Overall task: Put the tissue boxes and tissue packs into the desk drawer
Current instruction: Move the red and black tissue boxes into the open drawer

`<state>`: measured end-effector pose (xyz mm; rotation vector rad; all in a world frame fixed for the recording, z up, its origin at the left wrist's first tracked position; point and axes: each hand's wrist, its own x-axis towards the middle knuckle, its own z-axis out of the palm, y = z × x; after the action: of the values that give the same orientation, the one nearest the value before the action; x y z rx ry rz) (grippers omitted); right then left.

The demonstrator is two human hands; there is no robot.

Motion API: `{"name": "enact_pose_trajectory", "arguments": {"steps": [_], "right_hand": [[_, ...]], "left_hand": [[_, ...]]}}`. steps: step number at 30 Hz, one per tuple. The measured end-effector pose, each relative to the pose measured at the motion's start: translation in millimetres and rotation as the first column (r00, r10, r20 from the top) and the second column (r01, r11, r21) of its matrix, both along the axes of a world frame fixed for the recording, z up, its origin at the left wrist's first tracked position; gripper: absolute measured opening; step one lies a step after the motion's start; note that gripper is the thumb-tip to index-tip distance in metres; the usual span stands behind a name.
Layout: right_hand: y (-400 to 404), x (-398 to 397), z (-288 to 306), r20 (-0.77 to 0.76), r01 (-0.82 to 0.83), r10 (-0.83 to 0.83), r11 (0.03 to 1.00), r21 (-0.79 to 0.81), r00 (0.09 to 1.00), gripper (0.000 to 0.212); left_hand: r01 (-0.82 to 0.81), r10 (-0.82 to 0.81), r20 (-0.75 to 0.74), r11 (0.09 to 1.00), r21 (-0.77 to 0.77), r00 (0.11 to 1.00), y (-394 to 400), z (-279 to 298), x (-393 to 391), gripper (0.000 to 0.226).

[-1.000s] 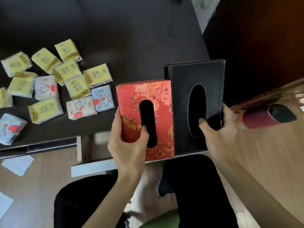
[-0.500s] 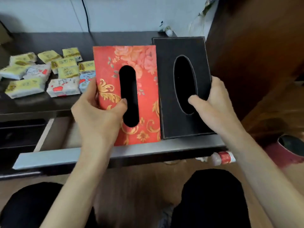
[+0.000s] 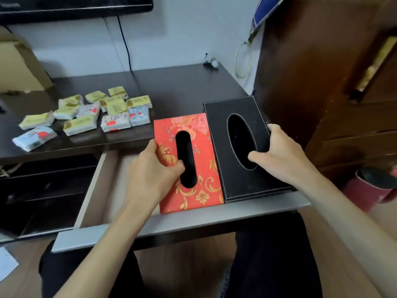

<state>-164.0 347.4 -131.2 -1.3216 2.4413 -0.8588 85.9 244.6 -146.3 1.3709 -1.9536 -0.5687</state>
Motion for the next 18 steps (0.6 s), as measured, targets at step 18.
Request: {"name": "enact_pose_trajectory", "arguments": {"steps": [18], "right_hand": [[37.7, 12.9, -17.5, -0.572, -0.073, 0.246, 0.948, 0.309, 0.782, 0.047]], "left_hand": [[0.206, -0.242, 0.432, 0.970, 0.128, 0.869, 29.1, -32.1, 18.2, 0.041]]}}
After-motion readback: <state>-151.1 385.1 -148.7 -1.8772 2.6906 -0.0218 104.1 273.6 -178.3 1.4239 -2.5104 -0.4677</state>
